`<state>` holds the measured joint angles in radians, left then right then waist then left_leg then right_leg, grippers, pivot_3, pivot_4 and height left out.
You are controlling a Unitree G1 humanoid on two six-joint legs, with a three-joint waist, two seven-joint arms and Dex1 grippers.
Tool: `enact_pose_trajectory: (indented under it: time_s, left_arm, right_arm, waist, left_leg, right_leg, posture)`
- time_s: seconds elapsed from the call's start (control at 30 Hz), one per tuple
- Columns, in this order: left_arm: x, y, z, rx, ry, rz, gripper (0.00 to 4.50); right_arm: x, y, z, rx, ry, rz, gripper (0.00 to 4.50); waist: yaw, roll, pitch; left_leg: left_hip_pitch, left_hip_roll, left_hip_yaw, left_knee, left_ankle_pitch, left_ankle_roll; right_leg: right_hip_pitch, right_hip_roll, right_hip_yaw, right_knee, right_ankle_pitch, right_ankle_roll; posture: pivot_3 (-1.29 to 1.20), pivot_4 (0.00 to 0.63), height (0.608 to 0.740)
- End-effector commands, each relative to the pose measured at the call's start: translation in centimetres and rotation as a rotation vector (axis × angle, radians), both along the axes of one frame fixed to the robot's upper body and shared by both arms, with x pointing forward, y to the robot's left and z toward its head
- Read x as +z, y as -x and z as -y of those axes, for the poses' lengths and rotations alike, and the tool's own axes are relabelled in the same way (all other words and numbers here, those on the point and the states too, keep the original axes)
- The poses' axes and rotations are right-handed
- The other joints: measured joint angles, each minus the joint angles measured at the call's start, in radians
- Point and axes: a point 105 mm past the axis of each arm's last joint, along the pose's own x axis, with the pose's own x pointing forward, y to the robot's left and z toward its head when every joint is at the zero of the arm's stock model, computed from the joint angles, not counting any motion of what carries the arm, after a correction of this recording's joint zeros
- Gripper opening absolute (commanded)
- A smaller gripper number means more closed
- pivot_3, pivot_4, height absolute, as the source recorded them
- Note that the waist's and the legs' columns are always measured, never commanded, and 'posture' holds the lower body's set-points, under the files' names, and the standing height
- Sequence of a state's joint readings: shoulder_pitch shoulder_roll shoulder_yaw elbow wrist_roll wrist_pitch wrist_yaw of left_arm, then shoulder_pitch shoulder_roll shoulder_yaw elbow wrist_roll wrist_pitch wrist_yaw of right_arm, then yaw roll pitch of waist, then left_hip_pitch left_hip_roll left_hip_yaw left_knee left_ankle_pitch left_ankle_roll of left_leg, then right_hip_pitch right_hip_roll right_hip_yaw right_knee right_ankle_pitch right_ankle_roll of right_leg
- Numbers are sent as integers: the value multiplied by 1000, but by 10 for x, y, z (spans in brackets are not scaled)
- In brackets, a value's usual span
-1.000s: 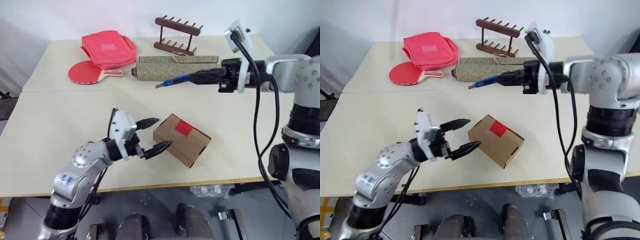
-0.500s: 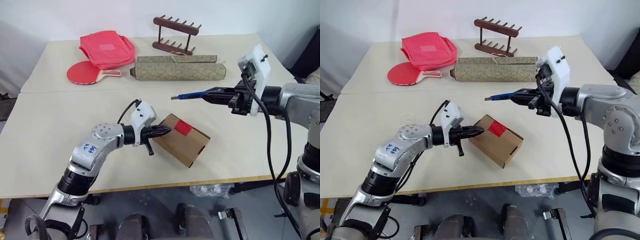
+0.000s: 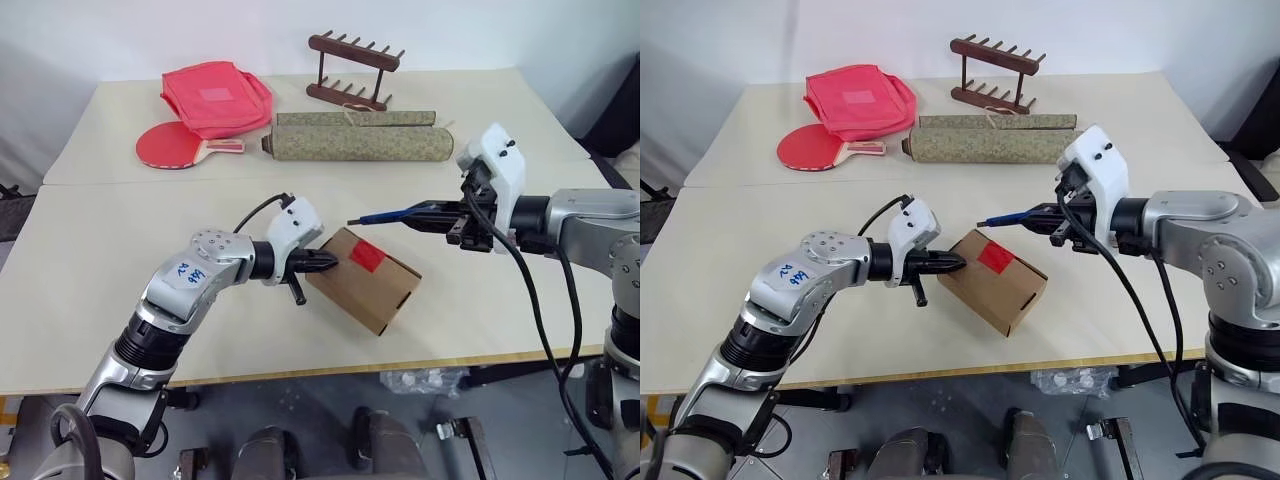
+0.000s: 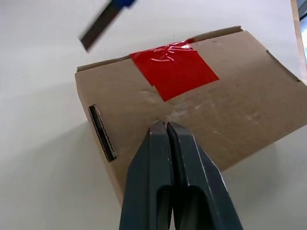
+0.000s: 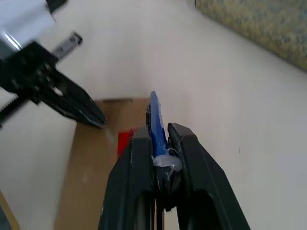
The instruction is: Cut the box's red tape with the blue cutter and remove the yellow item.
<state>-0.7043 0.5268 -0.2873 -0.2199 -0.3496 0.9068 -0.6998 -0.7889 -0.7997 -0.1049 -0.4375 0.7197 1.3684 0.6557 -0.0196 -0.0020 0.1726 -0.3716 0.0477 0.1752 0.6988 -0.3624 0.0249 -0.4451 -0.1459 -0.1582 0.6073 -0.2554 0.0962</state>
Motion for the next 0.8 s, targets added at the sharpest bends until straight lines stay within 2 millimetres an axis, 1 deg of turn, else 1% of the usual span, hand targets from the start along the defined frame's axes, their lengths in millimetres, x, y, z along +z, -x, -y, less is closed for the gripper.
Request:
enact_pose_trajectory:
  time_s: [0.03, 0.4, 0.63, 0.7, 0.8]
  left_arm:
    - [-5, 2, 2, -15, -36, -13, 61]
    - [-7, 0, 1, -16, -53, -20, 61]
    - [-8, -4, 0, -9, -57, -25, 61]
    - [-8, -3, 0, -10, -58, -25, 61]
    - [-8, -4, 0, -7, -59, -24, 61]
  right_arm:
    - [3, 0, 1, 0, 44, 54, 162]
    - [-4, -1, 1, 20, 84, 46, 162]
    - [14, -1, -2, 42, 30, 90, 162]
    - [13, -2, -1, 40, 30, 85, 162]
    - [7, -3, 2, 30, 51, 72, 162]
  waist:
    - [1, 0, 0]
    - [14, 0, 0]
    - [16, 0, 0]
    - [17, 0, 0]
    - [17, 0, 0]
  left_leg:
    - [0, 0, 0, 0, 0, 0]
    - [1, 0, 0, 1, 0, 0]
    - [1, 0, 0, 2, 0, 0]
    - [1, 0, 0, 2, 0, 0]
    - [1, 0, 0, 2, 0, 0]
  right_leg:
    - [0, 0, 0, 0, 0, 0]
    - [0, 0, 0, 1, 0, 0]
    - [0, 0, 1, 1, 0, 0]
    - [0, 0, 1, 2, 0, 0]
    - [0, 0, 0, 2, 0, 0]
  posture:
    - [0, 150, 740]
    - [0, 150, 740]
    - [0, 150, 740]
    - [0, 150, 740]
    - [0, 150, 740]
